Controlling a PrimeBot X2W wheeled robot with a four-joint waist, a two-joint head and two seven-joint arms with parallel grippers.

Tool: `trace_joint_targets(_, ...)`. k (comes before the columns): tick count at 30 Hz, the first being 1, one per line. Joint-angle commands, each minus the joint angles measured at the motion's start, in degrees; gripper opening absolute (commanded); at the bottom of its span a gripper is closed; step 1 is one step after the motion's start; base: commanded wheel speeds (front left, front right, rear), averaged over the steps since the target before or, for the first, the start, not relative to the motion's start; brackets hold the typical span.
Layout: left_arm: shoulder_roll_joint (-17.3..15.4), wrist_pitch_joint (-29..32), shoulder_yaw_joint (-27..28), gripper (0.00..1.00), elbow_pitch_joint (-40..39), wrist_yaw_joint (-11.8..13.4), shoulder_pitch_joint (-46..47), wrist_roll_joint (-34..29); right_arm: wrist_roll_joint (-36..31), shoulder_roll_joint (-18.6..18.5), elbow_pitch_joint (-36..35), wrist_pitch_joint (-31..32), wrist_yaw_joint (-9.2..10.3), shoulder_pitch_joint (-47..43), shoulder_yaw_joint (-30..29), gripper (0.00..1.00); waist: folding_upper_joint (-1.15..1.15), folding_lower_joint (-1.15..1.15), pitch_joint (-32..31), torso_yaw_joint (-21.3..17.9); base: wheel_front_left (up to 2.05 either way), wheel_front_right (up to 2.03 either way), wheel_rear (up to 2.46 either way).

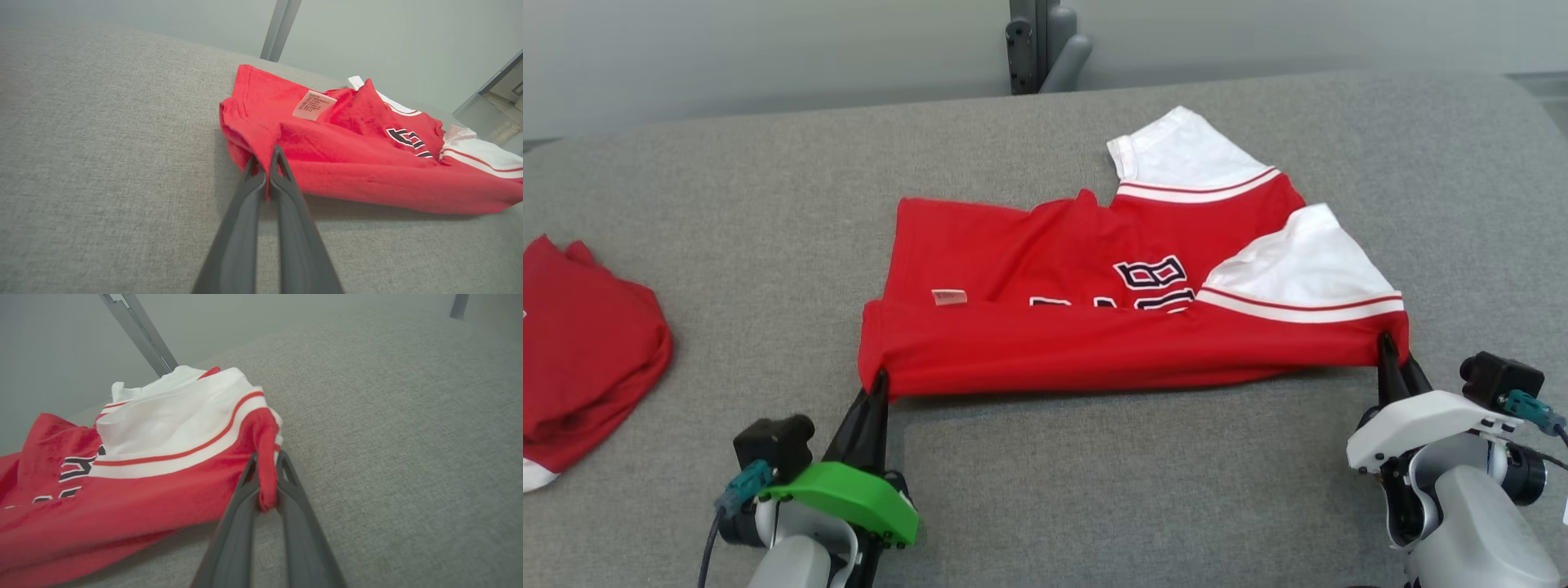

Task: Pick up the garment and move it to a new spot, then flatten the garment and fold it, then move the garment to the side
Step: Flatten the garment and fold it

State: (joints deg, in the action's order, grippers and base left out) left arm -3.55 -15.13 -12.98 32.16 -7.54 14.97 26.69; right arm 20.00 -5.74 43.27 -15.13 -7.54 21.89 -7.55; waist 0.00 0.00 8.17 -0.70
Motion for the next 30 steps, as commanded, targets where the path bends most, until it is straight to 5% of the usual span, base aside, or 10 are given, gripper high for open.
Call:
trace_joint_targets(1,-0.8,0.0,0.3,0.00,0.7,0.1,-1.8,0.6,0.1,-0.2,0.9,0.0,0.10,-0.9,0.1,0.00,0.00,0.00,-6.6,-0.3,0.00,0.00,0.00)
trace_joint_targets(13,-0.7,0.0,1.2,0.00,3.6,0.1,-9.6,0.0,2.2,-0.1,3.5,0.0,0.11,-8.2,-0.1,0.00,0.00,0.00,-15.3,0.0,0.00,0.00,0.00)
trace_joint_targets(27,0.2,0.0,2.5,0.00,6.0,0.1,-17.8,0.6,4.0,-0.8,3.5,-0.1,0.13,-15.8,1.6,0.00,0.00,0.00,-14.1,0.4,0.00,0.00,0.00)
trace_joint_targets(28,0.3,0.0,2.3,0.19,5.8,0.1,-17.9,0.4,4.4,-0.7,3.1,-0.1,0.13,-15.6,1.2,0.13,0.00,0.00,-13.9,0.4,0.00,0.00,0.00)
trace_joint_targets(29,0.3,0.0,2.4,0.59,5.5,0.1,-18.1,0.2,4.8,-0.6,3.0,-0.1,0.13,-15.5,0.8,0.67,0.00,0.00,-13.7,0.4,0.00,0.00,0.00)
trace_joint_targets(30,0.2,0.0,2.8,1.00,5.4,0.1,-18.3,0.1,4.8,-0.5,3.0,-0.1,0.13,-15.4,0.9,1.00,0.00,0.00,-13.4,0.5,0.00,0.00,0.00)
